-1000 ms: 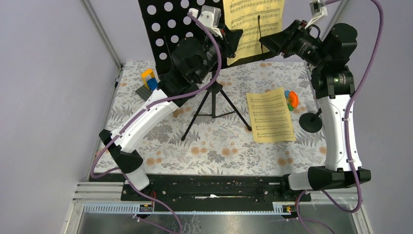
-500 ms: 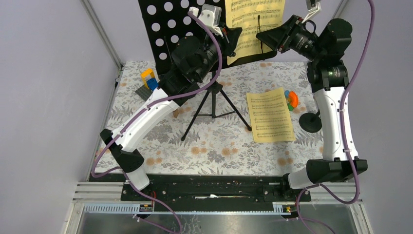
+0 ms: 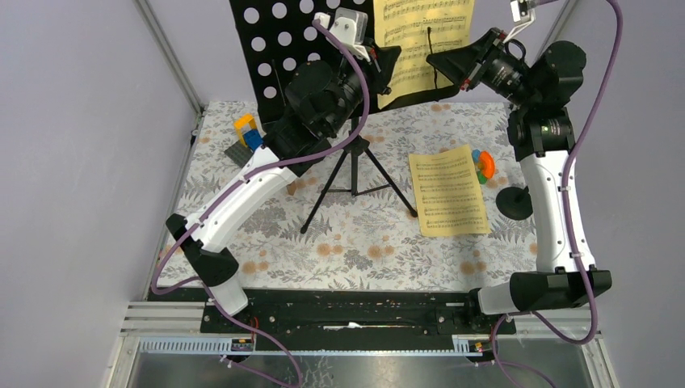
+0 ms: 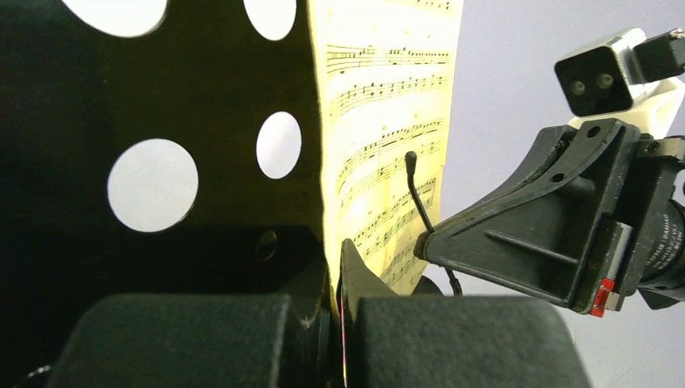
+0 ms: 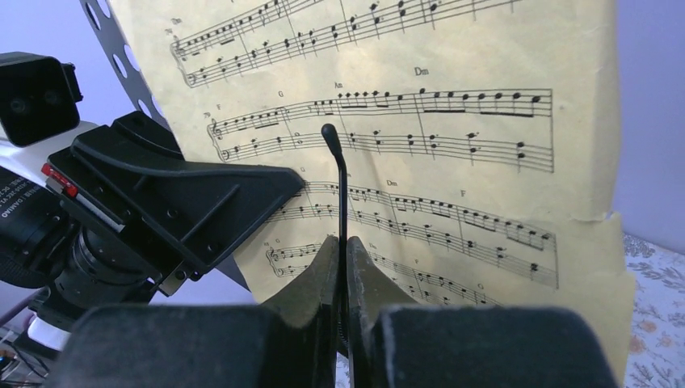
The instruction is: Pack up the instrument practice props
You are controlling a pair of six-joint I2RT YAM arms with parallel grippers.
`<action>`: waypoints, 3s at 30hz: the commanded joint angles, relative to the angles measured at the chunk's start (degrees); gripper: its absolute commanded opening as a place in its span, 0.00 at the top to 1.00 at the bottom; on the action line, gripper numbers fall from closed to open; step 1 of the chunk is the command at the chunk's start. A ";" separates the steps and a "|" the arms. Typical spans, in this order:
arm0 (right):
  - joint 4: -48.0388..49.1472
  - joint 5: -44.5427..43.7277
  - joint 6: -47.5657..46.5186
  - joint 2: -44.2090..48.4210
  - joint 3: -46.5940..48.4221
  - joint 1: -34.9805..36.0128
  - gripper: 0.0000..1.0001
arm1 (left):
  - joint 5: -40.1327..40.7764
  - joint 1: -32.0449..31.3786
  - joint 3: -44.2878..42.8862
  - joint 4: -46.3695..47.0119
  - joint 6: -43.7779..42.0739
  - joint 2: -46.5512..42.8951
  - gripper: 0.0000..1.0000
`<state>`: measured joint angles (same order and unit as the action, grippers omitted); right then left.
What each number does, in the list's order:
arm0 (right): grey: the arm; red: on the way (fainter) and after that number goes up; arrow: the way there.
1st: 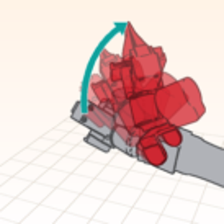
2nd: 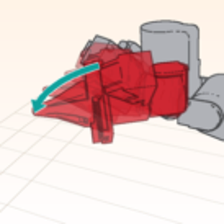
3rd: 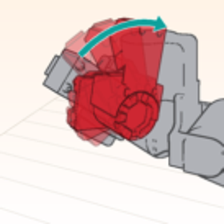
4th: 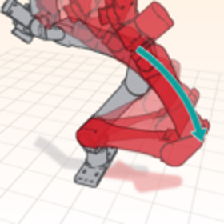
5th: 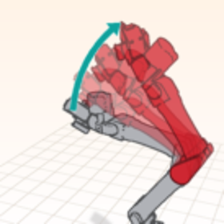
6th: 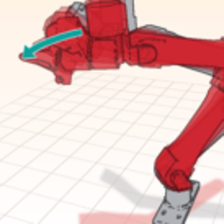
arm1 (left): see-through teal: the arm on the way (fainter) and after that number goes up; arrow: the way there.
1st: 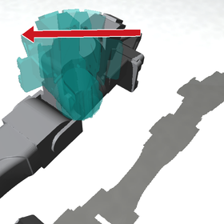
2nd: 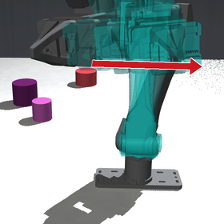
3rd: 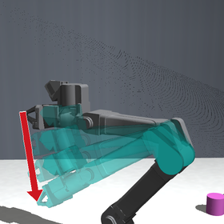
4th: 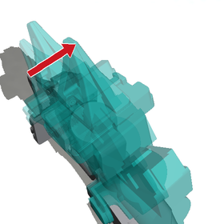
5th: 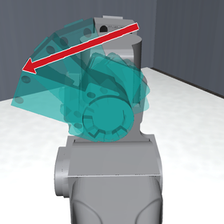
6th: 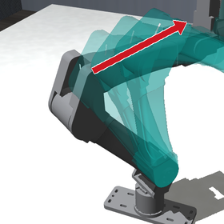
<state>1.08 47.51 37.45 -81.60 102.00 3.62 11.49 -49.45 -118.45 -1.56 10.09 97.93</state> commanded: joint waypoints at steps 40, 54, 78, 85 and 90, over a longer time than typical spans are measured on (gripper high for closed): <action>20.76 7.19 0.15 15.67 -11.61 -0.16 0.12 | -19.47 0.12 10.88 -22.88 -7.74 -30.47 1.00; 44.57 11.49 23.32 11.90 -14.06 -0.02 0.00 | -30.95 0.08 12.59 -23.85 -5.60 -34.06 1.00; 38.34 10.57 7.09 16.30 -22.21 10.87 0.09 | -31.11 0.07 16.24 -13.36 -0.32 -30.00 1.00; 46.48 7.45 13.93 15.74 -21.99 10.88 0.30 | -31.03 0.06 17.28 -14.02 -0.62 -30.35 1.00; 49.46 5.52 16.47 16.14 -22.10 10.82 0.39 | -30.49 0.07 17.26 -14.50 -1.03 -30.79 1.00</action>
<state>44.93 55.57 51.35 -66.37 79.48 14.15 -19.70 -49.41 -101.45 -18.22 9.47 68.90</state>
